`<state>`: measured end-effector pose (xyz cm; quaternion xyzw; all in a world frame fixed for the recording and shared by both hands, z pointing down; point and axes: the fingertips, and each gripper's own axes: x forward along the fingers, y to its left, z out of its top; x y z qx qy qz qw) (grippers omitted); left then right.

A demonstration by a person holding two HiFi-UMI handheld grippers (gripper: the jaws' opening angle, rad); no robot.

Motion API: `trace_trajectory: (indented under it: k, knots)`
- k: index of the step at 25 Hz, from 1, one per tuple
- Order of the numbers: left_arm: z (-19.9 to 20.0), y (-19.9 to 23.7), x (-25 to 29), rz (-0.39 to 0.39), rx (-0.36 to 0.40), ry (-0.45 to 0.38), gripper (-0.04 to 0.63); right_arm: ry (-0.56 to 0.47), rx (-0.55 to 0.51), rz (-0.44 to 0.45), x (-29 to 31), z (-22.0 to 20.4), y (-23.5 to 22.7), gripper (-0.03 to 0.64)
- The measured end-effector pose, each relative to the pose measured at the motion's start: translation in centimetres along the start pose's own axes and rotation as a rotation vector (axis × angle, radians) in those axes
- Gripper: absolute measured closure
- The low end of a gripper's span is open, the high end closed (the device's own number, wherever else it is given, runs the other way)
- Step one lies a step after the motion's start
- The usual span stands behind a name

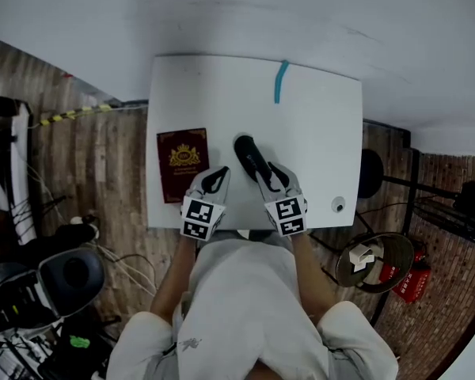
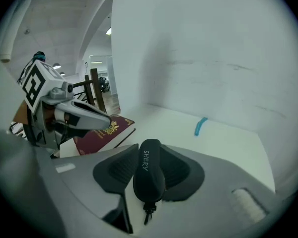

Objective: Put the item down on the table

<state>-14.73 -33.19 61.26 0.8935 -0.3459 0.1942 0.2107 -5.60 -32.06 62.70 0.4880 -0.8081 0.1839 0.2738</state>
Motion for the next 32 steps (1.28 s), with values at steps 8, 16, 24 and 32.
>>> trace_trajectory:
  k: [8,16,24,32]
  knots:
    - [1.6,-0.2,-1.7,0.034,0.036,-0.038,0.577,-0.090,0.009,-0.040,-3.4,2.1,-0.3,0.602]
    - [2.2,-2.6,-2.7,0.080,0.076,-0.041,0.577,-0.142,0.012,-0.017,-6.0,1.7,-0.8,0.614]
    - [3.1,-3.8,-3.3,0.169,0.120,-0.066,0.577,-0.195,0.003,0.029,-7.7,1.6,-1.3,0.614]
    - [3.5,-4.8,-3.4,0.210,0.146,-0.084,0.577,-0.202,-0.021,0.067,-8.1,1.1,-1.0,0.614]
